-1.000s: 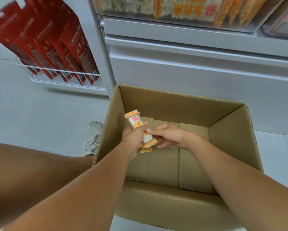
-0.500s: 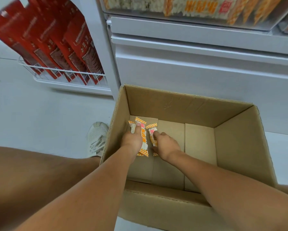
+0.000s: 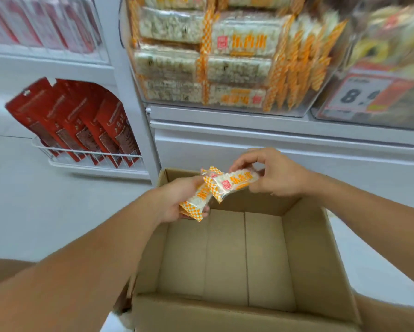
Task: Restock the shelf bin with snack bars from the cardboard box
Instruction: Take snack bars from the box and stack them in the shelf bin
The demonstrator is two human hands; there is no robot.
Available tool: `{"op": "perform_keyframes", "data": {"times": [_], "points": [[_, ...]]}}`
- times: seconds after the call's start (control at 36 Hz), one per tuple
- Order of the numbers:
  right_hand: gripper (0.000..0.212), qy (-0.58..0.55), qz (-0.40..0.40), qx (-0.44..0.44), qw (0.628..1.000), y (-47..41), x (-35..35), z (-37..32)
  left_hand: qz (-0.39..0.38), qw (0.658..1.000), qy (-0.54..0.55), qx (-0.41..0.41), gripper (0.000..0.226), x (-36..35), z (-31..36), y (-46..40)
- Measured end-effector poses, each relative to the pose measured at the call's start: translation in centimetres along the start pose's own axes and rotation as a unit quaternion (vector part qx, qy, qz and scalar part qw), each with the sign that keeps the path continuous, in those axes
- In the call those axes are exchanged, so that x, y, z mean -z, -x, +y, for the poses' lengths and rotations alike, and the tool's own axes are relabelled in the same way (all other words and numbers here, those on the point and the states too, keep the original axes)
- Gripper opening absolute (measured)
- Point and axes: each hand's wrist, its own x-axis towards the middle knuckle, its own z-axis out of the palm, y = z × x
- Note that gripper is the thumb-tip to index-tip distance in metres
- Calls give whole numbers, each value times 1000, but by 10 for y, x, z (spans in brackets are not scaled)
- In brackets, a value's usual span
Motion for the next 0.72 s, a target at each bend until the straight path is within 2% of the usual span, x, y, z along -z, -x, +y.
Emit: {"op": "perform_keyframes", "data": {"times": [0.11,0.25,0.28,0.31,0.36,0.42,0.44,0.47,0.53,0.61,0.67,0.72], "points": [[54,138,1,99,985,5,42,-50,-86,994,-63,-25,41,-8,60,44],[52,131,30,86,987,22,70,-88,-146,984,-101,-8,103,-10,116,92],[52,132,37,86,987,25,73,-93,-161,981,-108,-11,106,-11,123,100],[52,134,47,87,986,29,75,-97,-179,977,-114,-16,100,-13,128,107],[53,123,73,96,985,34,77,-101,-190,970,-145,-39,74,-20,133,118],[57,119,74,104,985,38,80,-103,-152,970,-180,-62,47,-28,137,122],[63,113,66,95,987,39,83,-104,-140,967,-196,-78,41,-33,140,122],[71,79,60,74,992,39,88,-106,-142,961,-216,-98,38,-38,144,123],[78,-91,83,24,992,39,95,-113,-155,944,-250,-148,38,-48,154,127],[69,-327,117,-20,938,37,99,-117,-123,914,-308,-233,52,-57,166,134],[69,-393,121,-14,911,37,97,-116,-110,898,-339,-259,56,-58,167,135],[69,-414,129,-8,901,34,94,-117,-143,902,-335,-231,62,-60,165,135]]}}
